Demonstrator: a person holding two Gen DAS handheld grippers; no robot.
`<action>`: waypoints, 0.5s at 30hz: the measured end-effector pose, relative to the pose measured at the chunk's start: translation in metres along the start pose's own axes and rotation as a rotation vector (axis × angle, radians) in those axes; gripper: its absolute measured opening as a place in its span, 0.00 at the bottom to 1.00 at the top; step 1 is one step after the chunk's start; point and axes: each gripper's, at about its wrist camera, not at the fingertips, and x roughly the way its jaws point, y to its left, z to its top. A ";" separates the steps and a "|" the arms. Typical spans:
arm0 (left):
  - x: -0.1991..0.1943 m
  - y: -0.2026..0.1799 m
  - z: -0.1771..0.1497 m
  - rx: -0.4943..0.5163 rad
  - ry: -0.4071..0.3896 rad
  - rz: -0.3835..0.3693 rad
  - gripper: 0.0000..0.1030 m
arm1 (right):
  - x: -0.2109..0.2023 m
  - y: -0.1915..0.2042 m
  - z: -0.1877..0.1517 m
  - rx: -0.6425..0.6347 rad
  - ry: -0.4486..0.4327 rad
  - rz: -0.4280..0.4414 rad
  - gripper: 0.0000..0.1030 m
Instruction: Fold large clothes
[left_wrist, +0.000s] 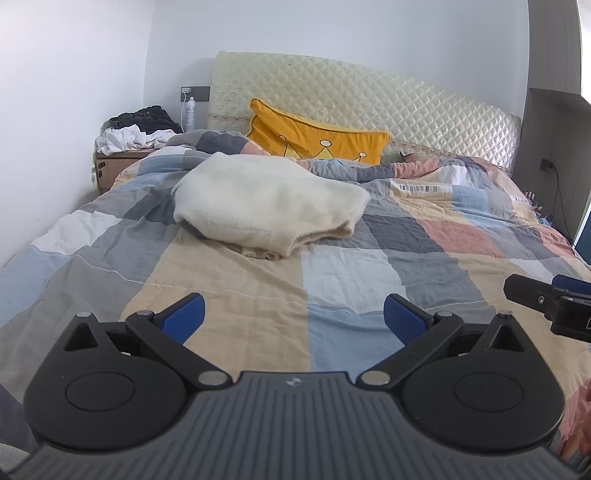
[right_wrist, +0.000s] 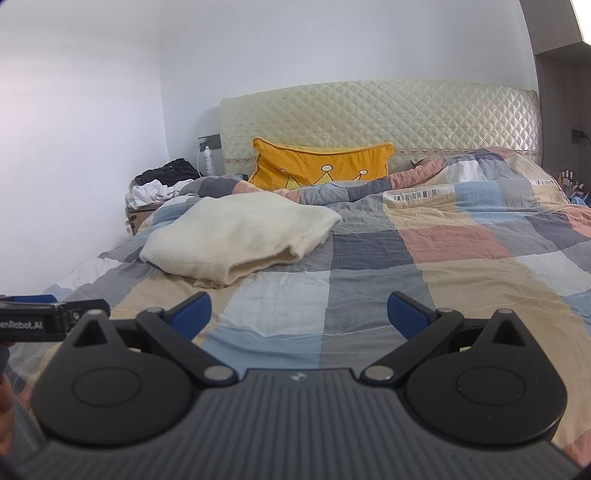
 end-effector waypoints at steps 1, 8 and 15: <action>0.000 0.000 0.000 0.000 0.001 0.000 1.00 | 0.000 0.000 0.000 0.000 0.000 0.000 1.00; 0.001 -0.002 0.000 0.006 0.003 0.005 1.00 | 0.001 0.000 -0.001 -0.002 -0.004 0.000 1.00; 0.002 -0.003 0.001 0.003 0.000 0.006 1.00 | 0.001 0.002 -0.002 -0.003 -0.003 0.000 1.00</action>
